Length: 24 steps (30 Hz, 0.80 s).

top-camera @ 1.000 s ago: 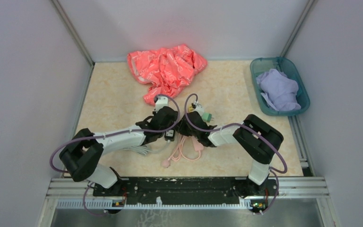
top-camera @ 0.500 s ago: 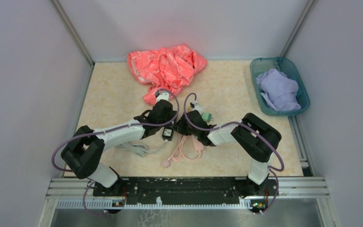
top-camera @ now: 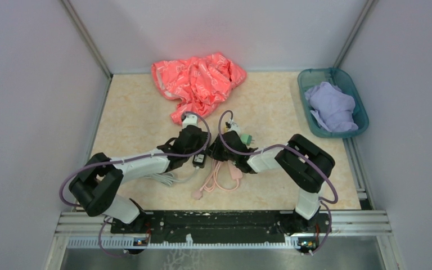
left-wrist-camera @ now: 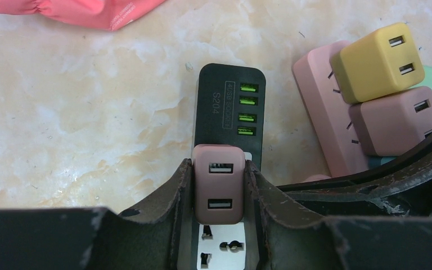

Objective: Insert the plug

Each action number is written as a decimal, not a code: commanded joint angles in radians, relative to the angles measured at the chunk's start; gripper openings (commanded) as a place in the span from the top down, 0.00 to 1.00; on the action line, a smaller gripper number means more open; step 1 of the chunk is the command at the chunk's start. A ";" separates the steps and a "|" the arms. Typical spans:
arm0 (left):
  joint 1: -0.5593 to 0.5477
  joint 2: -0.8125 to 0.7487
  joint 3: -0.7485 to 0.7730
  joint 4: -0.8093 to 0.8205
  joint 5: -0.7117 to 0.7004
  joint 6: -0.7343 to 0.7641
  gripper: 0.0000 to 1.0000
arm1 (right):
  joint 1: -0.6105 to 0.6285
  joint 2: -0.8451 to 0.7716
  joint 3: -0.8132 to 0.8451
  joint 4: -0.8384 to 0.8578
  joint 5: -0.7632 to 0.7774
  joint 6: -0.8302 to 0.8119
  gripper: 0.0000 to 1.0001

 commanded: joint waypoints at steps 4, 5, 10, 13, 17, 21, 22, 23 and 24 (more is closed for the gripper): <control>-0.078 0.164 -0.064 -0.371 0.326 -0.096 1.00 | 0.018 0.038 0.053 -0.007 -0.099 -0.043 0.85; -0.078 0.147 -0.062 -0.374 0.321 -0.099 1.00 | 0.017 0.029 0.053 -0.005 -0.099 -0.050 0.85; -0.076 0.109 -0.038 -0.402 0.290 -0.098 0.97 | 0.018 -0.018 0.048 0.005 -0.098 -0.083 0.80; -0.072 0.101 -0.017 -0.411 0.269 -0.095 0.92 | 0.017 -0.054 0.044 -0.010 -0.090 -0.104 0.78; -0.063 0.069 0.025 -0.436 0.239 -0.092 0.80 | 0.017 -0.117 0.021 -0.014 -0.076 -0.135 0.75; -0.055 0.002 0.092 -0.474 0.206 -0.067 0.67 | 0.017 -0.198 0.003 -0.028 -0.063 -0.179 0.72; -0.047 -0.014 0.110 -0.481 0.200 -0.058 0.64 | 0.018 -0.214 0.001 -0.037 -0.059 -0.192 0.71; -0.040 -0.031 0.128 -0.493 0.195 -0.049 0.61 | 0.017 -0.227 -0.002 -0.046 -0.056 -0.203 0.70; -0.030 -0.046 0.145 -0.503 0.191 -0.040 0.57 | 0.017 -0.241 -0.004 -0.056 -0.053 -0.213 0.69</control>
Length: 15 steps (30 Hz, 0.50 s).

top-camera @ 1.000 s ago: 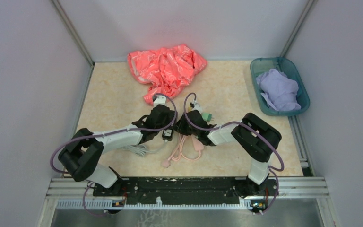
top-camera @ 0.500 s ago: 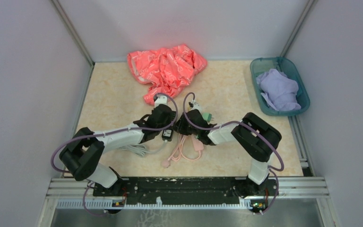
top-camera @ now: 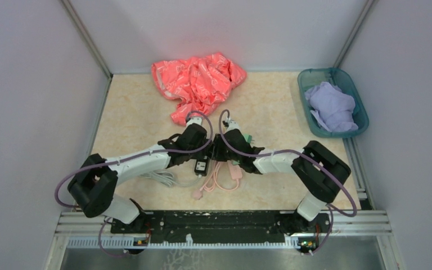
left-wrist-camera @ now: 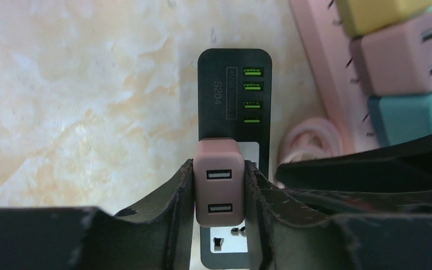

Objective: Insert the plug

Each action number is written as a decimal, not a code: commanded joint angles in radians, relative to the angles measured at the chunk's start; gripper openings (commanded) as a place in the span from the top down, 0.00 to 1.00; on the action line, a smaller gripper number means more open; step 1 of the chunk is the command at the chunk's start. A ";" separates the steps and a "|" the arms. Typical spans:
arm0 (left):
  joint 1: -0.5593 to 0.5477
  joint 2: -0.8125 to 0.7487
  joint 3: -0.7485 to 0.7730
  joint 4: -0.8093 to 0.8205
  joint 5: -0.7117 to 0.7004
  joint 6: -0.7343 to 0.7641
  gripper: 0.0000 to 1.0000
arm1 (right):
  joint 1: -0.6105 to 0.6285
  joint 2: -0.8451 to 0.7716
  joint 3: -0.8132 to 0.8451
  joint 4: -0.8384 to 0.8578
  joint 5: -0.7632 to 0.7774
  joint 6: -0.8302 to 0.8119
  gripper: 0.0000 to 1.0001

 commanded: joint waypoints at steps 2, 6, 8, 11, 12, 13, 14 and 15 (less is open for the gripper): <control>0.017 -0.054 0.055 -0.260 0.123 0.005 0.49 | 0.010 -0.139 0.004 0.051 0.004 -0.078 0.67; 0.054 -0.111 0.107 -0.291 0.116 0.033 0.37 | 0.009 -0.191 -0.004 0.009 0.007 -0.121 0.61; 0.062 -0.141 0.123 -0.304 0.108 0.041 0.29 | 0.010 -0.220 -0.011 -0.010 0.006 -0.158 0.57; 0.081 -0.188 0.138 -0.324 0.114 0.048 0.21 | 0.007 -0.274 -0.011 -0.059 0.009 -0.240 0.51; 0.091 -0.207 0.139 -0.327 0.122 0.051 0.18 | 0.005 -0.293 -0.008 -0.083 0.017 -0.268 0.47; 0.105 -0.228 0.136 -0.328 0.132 0.057 0.15 | 0.002 -0.317 -0.008 -0.109 0.032 -0.299 0.43; 0.119 -0.249 0.133 -0.328 0.142 0.063 0.12 | -0.004 -0.341 -0.007 -0.131 0.043 -0.331 0.39; 0.137 -0.271 0.129 -0.329 0.157 0.069 0.10 | -0.013 -0.362 -0.007 -0.153 0.045 -0.365 0.34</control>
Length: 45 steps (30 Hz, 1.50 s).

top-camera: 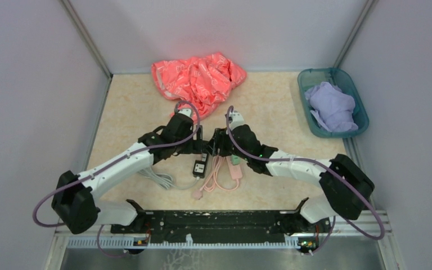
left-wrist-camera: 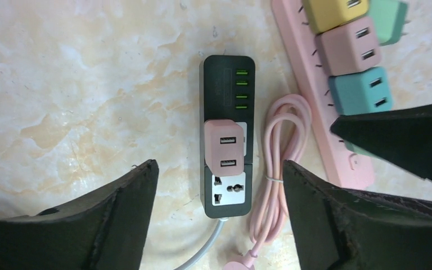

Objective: Insert the plug

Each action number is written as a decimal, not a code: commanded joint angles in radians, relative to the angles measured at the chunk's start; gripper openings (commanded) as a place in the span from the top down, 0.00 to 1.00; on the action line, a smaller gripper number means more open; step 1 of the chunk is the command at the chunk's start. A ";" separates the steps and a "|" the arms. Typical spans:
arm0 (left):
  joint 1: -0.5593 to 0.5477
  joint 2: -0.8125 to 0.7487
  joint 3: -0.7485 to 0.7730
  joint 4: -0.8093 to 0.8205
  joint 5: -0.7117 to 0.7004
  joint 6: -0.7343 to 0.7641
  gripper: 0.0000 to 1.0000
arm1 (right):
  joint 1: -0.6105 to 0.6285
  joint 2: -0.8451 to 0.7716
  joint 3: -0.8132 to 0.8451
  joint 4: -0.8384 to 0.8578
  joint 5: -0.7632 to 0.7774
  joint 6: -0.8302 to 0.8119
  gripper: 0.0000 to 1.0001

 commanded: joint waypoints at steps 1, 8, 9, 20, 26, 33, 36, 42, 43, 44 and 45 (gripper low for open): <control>0.068 -0.096 0.011 -0.043 0.064 0.042 0.08 | -0.027 -0.124 0.004 -0.093 0.030 -0.189 0.30; 0.178 -0.230 0.026 -0.101 0.109 0.132 0.00 | -0.175 -0.208 0.059 -0.302 -0.043 -0.441 0.16; 0.186 -0.244 0.029 -0.109 0.108 0.147 0.00 | -0.193 -0.208 0.069 -0.332 -0.040 -0.492 0.15; 0.215 -0.374 -0.051 -0.053 0.026 0.273 0.00 | -0.427 -0.209 0.050 -0.358 -0.222 -0.780 0.14; 0.227 -0.405 -0.084 -0.041 0.001 0.303 0.00 | -0.522 -0.157 0.047 -0.330 -0.358 -0.920 0.15; 0.240 -0.456 -0.104 -0.026 0.069 0.305 0.00 | -0.550 -0.080 0.060 -0.363 -0.451 -1.162 0.16; 0.244 -0.474 -0.112 -0.023 0.084 0.308 0.00 | -0.550 -0.026 0.091 -0.394 -0.434 -1.244 0.16; 0.251 -0.509 -0.121 -0.020 0.090 0.306 0.00 | -0.551 0.105 0.155 -0.425 -0.487 -1.345 0.18; 0.253 -0.513 -0.123 -0.020 0.087 0.306 0.00 | -0.551 0.125 0.169 -0.425 -0.500 -1.352 0.18; 0.255 -0.518 -0.124 -0.019 0.085 0.306 0.00 | -0.550 0.145 0.180 -0.428 -0.510 -1.358 0.18; 0.257 -0.521 -0.125 -0.019 0.083 0.306 0.00 | -0.550 0.167 0.194 -0.433 -0.520 -1.365 0.19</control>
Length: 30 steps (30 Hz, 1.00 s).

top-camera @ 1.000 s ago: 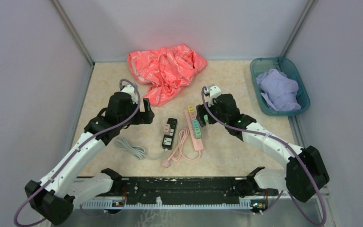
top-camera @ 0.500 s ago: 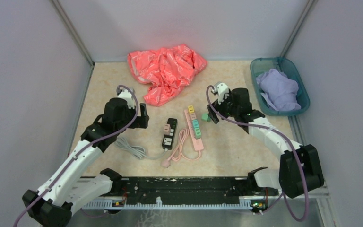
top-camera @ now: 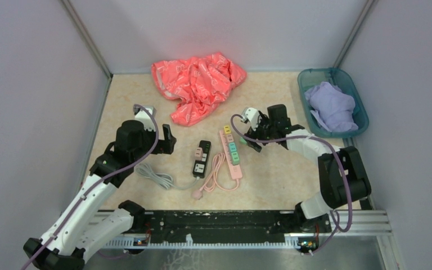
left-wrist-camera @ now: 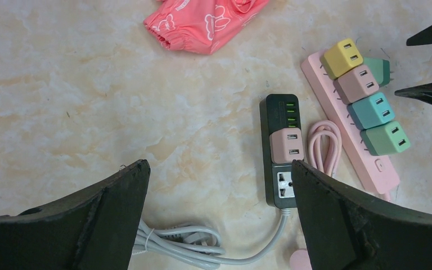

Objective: Insert the plug

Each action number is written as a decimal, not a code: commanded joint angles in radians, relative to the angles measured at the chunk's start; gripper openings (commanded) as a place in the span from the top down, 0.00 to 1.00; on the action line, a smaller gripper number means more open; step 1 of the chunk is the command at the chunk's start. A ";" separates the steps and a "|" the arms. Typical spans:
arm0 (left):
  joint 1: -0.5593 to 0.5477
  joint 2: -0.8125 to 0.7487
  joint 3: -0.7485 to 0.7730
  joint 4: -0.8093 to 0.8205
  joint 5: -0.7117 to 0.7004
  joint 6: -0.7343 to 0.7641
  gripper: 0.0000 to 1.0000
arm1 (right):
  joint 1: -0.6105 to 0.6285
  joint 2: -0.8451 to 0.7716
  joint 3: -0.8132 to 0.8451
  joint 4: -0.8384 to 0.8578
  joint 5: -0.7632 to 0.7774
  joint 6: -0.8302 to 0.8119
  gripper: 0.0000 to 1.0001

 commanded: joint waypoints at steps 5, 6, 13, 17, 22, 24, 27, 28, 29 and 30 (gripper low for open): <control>0.025 -0.028 -0.013 0.029 0.011 0.010 0.00 | -0.007 0.132 0.133 -0.005 -0.111 -0.108 0.20; 0.027 -0.029 -0.013 0.029 0.012 0.010 0.00 | -0.007 0.168 0.139 -0.009 -0.114 -0.112 0.21; 0.041 -0.036 -0.013 0.029 0.017 0.008 0.00 | -0.007 0.231 0.166 -0.033 -0.127 -0.126 0.25; 0.046 -0.036 -0.016 0.030 0.023 0.008 0.00 | -0.004 0.245 0.165 -0.026 -0.111 -0.134 0.30; 0.054 -0.032 -0.016 0.032 0.037 0.008 0.00 | -0.004 0.247 0.166 -0.022 -0.104 -0.145 0.40; 0.057 -0.034 -0.015 0.032 0.043 0.007 0.00 | -0.003 0.245 0.171 -0.034 -0.108 -0.151 0.45; 0.064 -0.034 -0.015 0.033 0.053 0.008 0.00 | -0.004 0.229 0.170 -0.042 -0.104 -0.156 0.57; 0.065 -0.034 -0.016 0.032 0.058 0.007 0.00 | -0.004 0.218 0.166 -0.039 -0.103 -0.156 0.60; 0.067 -0.034 -0.016 0.032 0.064 0.006 0.00 | -0.004 0.205 0.161 -0.035 -0.102 -0.156 0.63; 0.067 -0.034 -0.015 0.032 0.072 0.003 0.00 | -0.004 0.191 0.157 -0.029 -0.104 -0.154 0.67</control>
